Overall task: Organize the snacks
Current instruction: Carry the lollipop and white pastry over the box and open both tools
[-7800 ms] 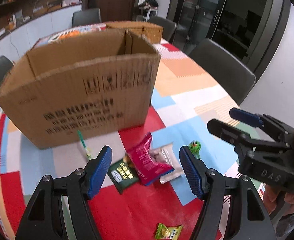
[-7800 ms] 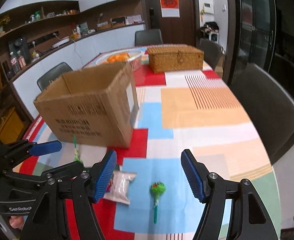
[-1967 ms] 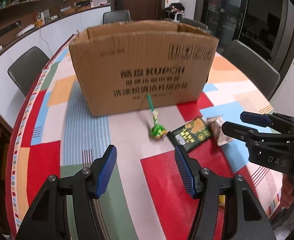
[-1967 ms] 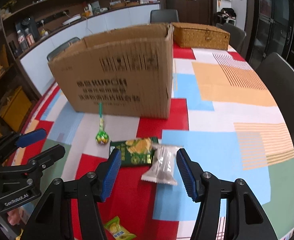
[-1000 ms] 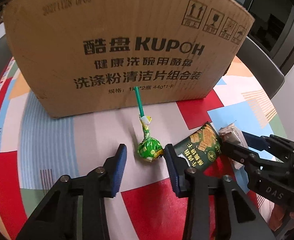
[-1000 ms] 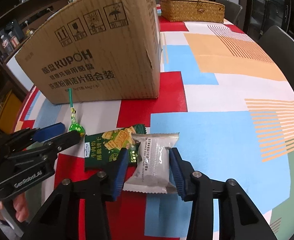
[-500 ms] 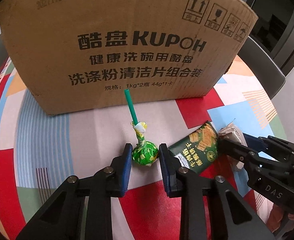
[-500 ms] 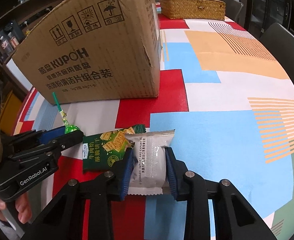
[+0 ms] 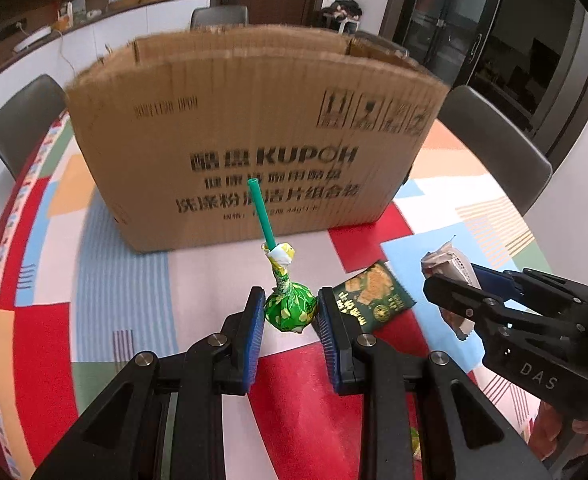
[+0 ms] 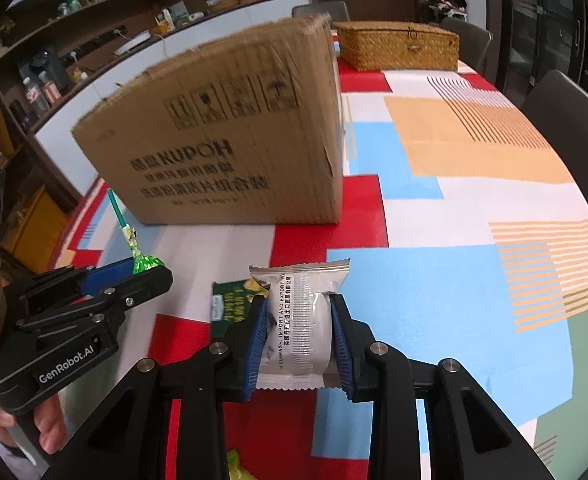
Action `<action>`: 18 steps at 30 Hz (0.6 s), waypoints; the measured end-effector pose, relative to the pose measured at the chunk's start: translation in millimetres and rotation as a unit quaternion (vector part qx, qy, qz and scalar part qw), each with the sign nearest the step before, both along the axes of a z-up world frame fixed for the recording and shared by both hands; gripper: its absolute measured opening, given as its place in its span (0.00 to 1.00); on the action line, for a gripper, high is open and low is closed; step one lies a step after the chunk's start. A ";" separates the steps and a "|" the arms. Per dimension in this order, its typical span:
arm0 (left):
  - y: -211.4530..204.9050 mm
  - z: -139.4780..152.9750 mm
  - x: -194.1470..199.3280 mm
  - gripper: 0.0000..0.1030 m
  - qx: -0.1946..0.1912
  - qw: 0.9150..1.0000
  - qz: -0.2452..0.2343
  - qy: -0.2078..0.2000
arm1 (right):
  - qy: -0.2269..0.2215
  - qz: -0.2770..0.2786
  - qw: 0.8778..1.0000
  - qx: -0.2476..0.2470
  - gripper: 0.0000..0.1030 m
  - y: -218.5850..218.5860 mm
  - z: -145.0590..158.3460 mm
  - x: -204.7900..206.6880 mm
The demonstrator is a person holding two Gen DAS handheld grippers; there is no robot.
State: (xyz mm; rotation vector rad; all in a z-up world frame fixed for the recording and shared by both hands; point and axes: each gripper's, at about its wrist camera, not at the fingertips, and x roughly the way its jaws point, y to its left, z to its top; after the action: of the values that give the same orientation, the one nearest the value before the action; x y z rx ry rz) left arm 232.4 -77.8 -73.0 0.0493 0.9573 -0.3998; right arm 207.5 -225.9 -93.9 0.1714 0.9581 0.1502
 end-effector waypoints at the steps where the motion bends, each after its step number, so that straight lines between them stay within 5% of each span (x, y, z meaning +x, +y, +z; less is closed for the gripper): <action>1: 1.9 4.3 -2.0 0.26 -0.001 1.000 0.000 -0.005 | -0.005 0.001 1.000 0.002 0.31 0.4 3.9 -1.5; 18: 4.2 80.2 -23.9 0.26 -0.020 0.994 -0.015 -0.108 | -0.105 0.017 0.994 0.009 0.31 3.2 76.7 -14.0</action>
State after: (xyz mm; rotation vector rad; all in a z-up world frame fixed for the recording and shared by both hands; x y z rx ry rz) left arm 208.5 -73.6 7.2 0.0683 0.7352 -0.4314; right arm 193.4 -222.7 -17.2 0.1533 0.7496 0.2046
